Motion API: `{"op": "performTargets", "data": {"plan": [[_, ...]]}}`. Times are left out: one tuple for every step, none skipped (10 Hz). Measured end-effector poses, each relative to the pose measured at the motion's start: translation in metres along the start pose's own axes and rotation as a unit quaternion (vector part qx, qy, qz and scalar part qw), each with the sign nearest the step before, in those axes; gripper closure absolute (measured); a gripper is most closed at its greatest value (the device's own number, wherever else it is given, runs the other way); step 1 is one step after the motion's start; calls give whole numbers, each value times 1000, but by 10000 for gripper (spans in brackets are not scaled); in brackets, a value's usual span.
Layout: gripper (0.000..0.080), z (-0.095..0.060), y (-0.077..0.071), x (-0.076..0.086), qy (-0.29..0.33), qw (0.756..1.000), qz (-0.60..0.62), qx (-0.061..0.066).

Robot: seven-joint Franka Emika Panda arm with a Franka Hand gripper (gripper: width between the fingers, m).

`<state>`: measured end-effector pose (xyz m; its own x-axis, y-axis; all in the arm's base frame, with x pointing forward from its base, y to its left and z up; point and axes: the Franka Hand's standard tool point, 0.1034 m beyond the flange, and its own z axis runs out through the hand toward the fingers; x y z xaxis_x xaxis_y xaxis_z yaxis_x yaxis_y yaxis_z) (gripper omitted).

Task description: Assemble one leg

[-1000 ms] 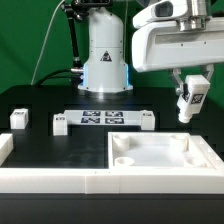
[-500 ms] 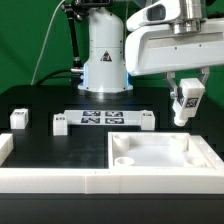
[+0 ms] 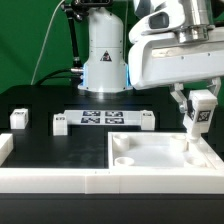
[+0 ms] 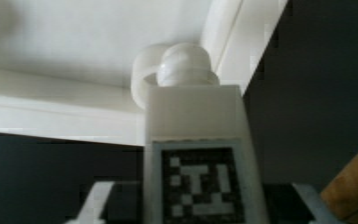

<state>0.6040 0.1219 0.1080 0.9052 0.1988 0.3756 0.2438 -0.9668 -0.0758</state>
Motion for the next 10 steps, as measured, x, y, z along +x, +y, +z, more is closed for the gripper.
{"op": "performTargets", "data": {"plan": [[508,0,1,2,1,1000,-1,0],[508,0,1,2,3,1000,-1,-1],[508,0,3,3,17,1000,-1,-4],[508,1,3,1,15,1000,-1,-3],[508,-1,10,4,35,999,-17,-10],[508,0,10,4,33,999,-17,-10],[508,1,11,9,38,999,-17,-10],[508,4,13,14,60,998,-16,-14],[508,10,13,13,60,998,-15,-13],[508,12,14,16,76,997,-14,-16]]}}
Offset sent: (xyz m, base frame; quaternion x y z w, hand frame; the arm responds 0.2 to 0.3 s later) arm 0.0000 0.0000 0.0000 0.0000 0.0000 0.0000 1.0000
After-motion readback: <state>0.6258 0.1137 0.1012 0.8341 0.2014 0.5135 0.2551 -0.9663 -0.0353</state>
